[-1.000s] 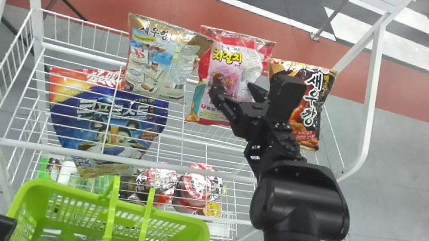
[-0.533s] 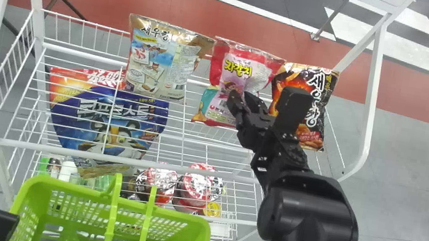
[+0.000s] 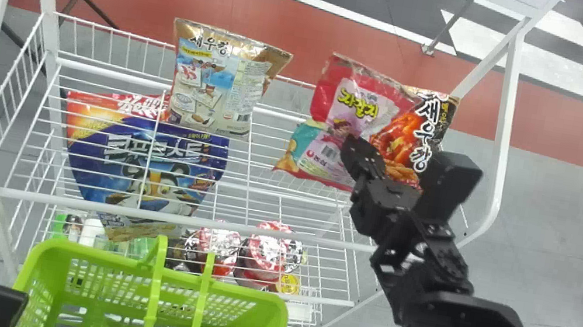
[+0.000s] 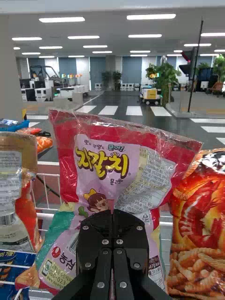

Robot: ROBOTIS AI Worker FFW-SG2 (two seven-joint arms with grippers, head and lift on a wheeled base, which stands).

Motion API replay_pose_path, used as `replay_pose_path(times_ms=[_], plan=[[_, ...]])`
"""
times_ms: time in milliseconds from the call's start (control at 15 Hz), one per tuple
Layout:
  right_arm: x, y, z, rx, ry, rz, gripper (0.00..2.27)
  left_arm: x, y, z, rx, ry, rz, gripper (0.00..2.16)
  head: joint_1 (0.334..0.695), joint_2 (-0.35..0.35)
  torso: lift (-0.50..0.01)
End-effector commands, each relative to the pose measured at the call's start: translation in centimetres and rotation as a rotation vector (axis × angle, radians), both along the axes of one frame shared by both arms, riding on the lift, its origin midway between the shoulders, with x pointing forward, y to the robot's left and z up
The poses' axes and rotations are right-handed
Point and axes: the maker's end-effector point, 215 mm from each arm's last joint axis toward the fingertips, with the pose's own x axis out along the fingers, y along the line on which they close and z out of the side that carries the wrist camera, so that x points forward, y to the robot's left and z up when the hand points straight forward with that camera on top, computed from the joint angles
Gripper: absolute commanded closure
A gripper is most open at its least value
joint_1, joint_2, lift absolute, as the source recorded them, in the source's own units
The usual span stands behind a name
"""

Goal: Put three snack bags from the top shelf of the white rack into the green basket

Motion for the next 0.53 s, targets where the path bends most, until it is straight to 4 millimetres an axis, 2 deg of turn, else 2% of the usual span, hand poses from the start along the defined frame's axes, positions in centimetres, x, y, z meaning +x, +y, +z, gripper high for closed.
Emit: replay_pose_path(times_ms=[0, 67, 133, 267, 333, 467], plan=[[-3.7, -0.1, 1.5, 0.049, 0.010, 0.026, 2.07, -0.1, 0.0, 0.0, 0.002, 0.006, -0.003, 2.12, 0.695, -0.350, 0.000], [-5.5, 0.3, 1.5, 0.076, 0.047, 0.052, 2.07, -0.2, 0.1, -0.1, 0.003, 0.006, -0.004, 2.12, 0.695, -0.350, 0.000], [-8.2, 1.2, 0.1, 0.132, 0.143, 0.099, 2.07, -0.2, 0.1, 0.0, 0.001, 0.008, -0.003, 2.12, 0.695, -0.350, 0.000], [-12.9, 3.1, -1.3, 0.233, 0.266, 0.173, 2.07, -0.4, 0.2, 0.0, 0.000, 0.013, -0.001, 2.12, 0.695, -0.350, 0.000], [-14.4, 4.3, -2.2, 0.271, 0.333, 0.213, 2.07, -0.8, 0.3, -0.2, 0.005, 0.022, 0.006, 2.12, 0.695, -0.350, 0.000], [-18.7, 5.7, -3.3, 0.416, 0.466, 0.269, 2.07, -0.9, 0.0, -0.2, 0.004, 0.024, 0.004, 2.12, 0.695, -0.350, 0.000]])
